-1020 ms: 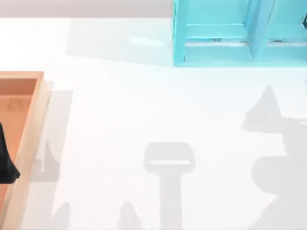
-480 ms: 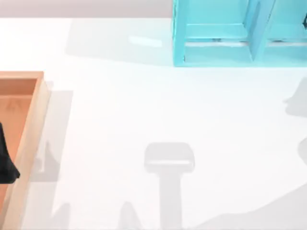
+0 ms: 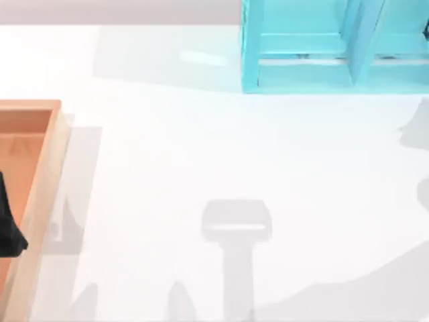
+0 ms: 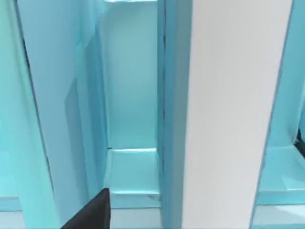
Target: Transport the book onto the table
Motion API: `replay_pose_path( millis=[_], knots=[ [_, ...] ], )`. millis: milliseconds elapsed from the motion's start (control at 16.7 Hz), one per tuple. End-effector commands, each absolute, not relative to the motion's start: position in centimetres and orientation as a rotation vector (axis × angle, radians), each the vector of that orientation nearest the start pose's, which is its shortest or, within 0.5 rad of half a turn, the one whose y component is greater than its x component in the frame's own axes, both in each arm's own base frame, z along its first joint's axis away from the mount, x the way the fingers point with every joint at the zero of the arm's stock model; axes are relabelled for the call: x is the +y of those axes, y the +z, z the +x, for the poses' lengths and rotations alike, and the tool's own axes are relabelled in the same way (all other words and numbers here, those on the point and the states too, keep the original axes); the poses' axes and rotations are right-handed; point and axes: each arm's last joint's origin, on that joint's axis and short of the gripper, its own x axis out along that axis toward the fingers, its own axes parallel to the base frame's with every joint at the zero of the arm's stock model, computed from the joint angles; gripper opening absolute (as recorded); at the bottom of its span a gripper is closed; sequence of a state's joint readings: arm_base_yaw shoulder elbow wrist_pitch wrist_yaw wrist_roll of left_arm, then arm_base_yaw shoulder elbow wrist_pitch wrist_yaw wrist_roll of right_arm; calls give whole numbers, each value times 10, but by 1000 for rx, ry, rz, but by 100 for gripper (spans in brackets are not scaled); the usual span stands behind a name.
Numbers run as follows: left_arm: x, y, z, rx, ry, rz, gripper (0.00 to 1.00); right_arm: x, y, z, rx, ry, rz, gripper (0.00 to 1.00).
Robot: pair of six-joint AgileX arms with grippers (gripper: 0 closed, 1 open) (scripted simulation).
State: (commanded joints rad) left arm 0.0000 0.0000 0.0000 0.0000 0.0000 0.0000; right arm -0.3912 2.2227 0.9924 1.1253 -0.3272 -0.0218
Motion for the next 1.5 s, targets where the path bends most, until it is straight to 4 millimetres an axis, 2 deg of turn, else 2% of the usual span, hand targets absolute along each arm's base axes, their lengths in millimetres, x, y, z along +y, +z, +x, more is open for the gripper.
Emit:
replay_pose_path(
  millis=[300, 420, 540, 780, 1500],
  knots=[
    [-1, 160, 106, 0, 0, 0, 100, -151, 83, 446, 100, -38, 4, 100],
    [-1, 160, 106, 0, 0, 0, 100, -150, 82, 461, 100, -38, 4, 100],
    [-1, 160, 106, 0, 0, 0, 100, -150, 81, 468, 102, -38, 4, 100],
    [-1, 160, 106, 0, 0, 0, 100, -149, 81, 469, 102, -38, 4, 100],
    [-1, 160, 106, 0, 0, 0, 100, -149, 81, 469, 102, -38, 4, 10]
  ],
)
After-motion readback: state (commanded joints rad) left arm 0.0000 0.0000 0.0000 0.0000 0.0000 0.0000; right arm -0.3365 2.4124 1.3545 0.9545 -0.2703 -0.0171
